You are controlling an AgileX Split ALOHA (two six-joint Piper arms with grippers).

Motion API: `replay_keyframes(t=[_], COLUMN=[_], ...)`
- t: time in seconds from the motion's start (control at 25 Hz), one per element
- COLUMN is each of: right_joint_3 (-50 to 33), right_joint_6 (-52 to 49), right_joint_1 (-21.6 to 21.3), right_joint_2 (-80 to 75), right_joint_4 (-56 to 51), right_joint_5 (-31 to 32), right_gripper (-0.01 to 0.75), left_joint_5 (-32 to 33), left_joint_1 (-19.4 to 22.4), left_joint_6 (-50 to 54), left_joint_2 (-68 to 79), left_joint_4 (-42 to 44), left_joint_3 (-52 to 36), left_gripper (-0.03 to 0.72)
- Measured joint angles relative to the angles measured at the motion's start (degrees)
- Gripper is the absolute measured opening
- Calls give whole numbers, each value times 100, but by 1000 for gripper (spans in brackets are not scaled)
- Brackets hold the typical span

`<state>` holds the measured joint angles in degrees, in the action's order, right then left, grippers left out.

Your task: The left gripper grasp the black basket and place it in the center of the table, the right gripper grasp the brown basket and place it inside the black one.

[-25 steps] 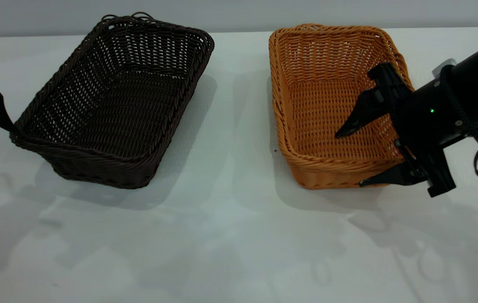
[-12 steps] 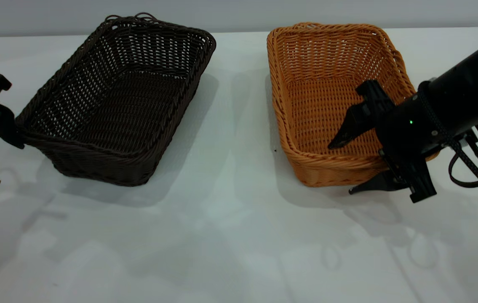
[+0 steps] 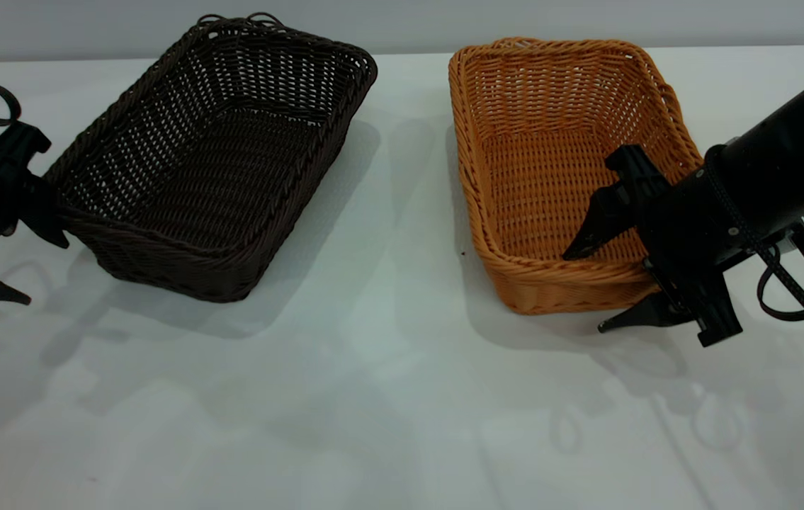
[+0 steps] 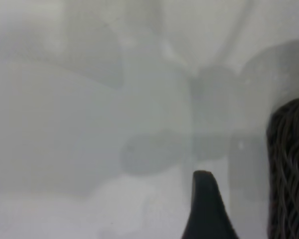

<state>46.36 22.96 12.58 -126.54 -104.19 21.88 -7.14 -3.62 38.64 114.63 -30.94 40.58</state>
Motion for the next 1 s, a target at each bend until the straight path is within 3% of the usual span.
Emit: replay_keyframes(t=[0.4, 0.64, 1.0], right_joint_3=[0, 0, 0], right_joint_6=[0, 5, 5], right_joint_1=[0, 0, 0], right_joint_2=[0, 0, 0], right_joint_4=[-4, -4, -4], right_joint_5=[22, 22, -58], right_gripper=[503, 503, 502], left_joint_5=[1390, 859, 521], left_joint_1=[-11, -117, -691], left_joint_6=[-31, 24, 32], left_joint_2=[-1019, -1257, -259], left_joint_4=[0, 0, 0], left_joint_3=[0, 0, 644], left_gripper=[435, 435, 435])
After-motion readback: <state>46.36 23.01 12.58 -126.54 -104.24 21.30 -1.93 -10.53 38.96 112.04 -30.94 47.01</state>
